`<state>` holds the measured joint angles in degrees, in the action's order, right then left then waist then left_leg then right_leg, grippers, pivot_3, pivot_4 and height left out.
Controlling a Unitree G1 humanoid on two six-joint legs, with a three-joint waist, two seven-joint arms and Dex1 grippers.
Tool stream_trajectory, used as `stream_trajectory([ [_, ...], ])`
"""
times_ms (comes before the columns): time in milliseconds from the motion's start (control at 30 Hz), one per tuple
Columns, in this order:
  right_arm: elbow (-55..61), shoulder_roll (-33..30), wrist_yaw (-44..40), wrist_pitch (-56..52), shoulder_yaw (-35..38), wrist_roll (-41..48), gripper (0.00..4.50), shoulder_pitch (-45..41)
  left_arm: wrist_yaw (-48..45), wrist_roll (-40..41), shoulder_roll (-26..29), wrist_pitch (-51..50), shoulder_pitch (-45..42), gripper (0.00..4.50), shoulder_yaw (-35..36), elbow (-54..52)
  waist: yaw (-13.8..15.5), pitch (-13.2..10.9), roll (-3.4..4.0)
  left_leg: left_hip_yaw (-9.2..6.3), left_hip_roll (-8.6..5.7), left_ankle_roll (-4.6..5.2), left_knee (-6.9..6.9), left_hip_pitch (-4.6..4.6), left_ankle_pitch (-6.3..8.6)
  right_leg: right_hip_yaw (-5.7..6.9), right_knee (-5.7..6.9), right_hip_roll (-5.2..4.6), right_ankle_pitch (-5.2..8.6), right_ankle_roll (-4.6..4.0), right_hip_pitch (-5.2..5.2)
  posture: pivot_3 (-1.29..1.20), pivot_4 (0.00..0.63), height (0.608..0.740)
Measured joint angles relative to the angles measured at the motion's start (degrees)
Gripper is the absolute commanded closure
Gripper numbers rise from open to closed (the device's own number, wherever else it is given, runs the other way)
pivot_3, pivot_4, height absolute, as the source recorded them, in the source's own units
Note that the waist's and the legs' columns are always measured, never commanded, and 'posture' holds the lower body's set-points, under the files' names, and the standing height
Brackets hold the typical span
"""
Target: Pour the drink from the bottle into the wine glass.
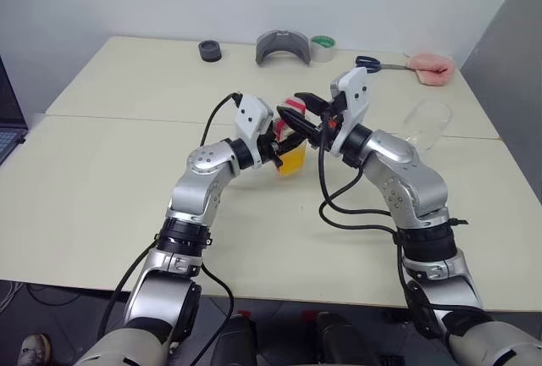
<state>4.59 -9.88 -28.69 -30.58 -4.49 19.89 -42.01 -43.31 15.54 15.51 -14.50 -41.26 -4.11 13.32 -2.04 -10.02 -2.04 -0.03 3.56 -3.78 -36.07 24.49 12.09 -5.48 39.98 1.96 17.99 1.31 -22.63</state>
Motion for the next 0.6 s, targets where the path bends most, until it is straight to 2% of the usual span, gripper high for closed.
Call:
stream_trajectory([
  [100,-0.62,0.36,0.0,0.7,0.0,-0.41,1.87,-0.35,0.07,0.0,0.02,0.0,-0.28,2.7,0.01,0.07,0.0,0.0,0.0,0.0,0.0,0.0,0.0,0.0,0.0,0.0,0.0,0.0,0.0,0.0,-0.01,0.0,0.15,0.74],
  [233,-1.21,0.82,-0.19,1.24,0.04,-0.46,2.59,-0.64,0.2,0.0,0.04,0.0,-0.41,2.7,0.14,0.06,0.0,0.0,0.0,0.0,0.0,0.0,0.0,0.0,0.0,0.0,0.0,0.0,0.0,0.0,-0.01,0.0,0.15,0.74],
  [500,-1.77,0.86,-1.07,1.24,0.28,-0.37,2.59,-1.34,0.19,0.0,0.09,-0.05,-0.37,2.7,0.5,-0.31,0.0,0.0,0.0,0.01,0.0,0.0,0.0,0.01,0.0,0.0,0.01,0.0,0.0,0.0,-0.02,0.0,0.15,0.74],
  [600,-1.77,0.21,-3.78,-1.0,1.06,2.64,2.59,-2.42,-1.09,1.6,2.0,-3.42,0.85,2.7,0.9,-4.6,-0.09,-0.01,0.02,0.03,0.02,0.0,0.01,0.02,0.0,-0.02,0.02,0.0,0.0,0.0,-0.04,0.0,0.15,0.74],
])
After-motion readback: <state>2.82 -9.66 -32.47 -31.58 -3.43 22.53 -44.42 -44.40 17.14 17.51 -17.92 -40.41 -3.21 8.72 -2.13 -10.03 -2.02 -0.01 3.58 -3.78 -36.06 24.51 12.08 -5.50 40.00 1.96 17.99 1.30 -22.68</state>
